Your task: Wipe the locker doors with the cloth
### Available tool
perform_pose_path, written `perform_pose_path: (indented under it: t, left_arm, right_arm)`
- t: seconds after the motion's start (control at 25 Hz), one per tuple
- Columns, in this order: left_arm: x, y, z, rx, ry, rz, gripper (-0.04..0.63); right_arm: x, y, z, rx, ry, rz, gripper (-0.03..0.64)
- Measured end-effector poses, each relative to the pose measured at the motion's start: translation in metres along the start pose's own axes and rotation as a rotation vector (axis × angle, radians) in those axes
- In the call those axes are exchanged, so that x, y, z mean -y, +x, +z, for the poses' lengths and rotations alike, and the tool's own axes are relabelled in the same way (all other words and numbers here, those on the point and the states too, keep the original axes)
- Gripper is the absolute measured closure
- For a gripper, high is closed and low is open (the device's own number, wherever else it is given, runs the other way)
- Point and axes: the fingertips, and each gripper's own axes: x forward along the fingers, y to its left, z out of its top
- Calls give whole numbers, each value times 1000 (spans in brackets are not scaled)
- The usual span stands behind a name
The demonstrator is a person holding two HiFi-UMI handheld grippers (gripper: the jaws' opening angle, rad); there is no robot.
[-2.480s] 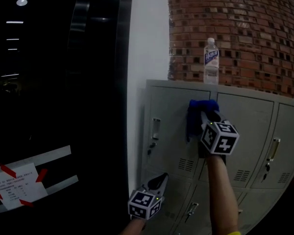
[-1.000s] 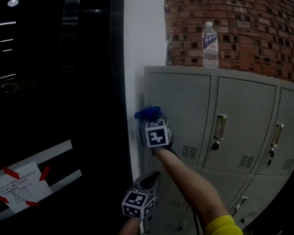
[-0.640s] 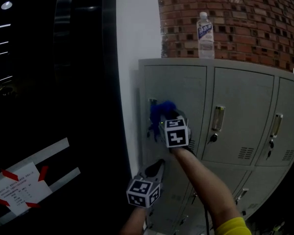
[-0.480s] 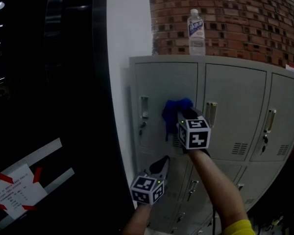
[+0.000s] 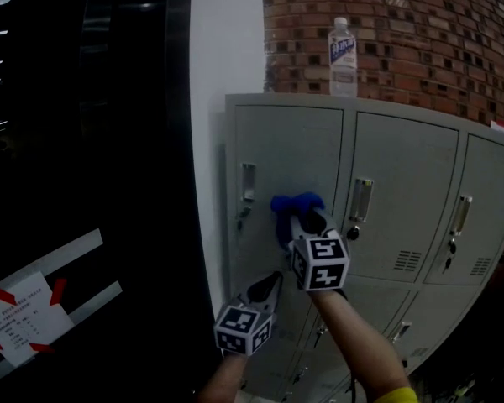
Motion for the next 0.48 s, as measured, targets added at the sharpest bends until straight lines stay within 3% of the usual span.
perform_pose_path:
  t: [0.12, 0.2, 0.48]
  left_arm:
    - [-36, -28, -9, -41, 27, 114, 591]
    - [-54, -44, -20, -76, 36, 178, 591]
    - [-73, -62, -27, -64, 2, 221, 591]
  right_arm:
    - [-66, 43, -81, -157, 57, 101, 543]
    - [-81, 70, -123, -231, 95, 96, 543]
    - [-85, 86, -140, -235, 110, 85, 543]
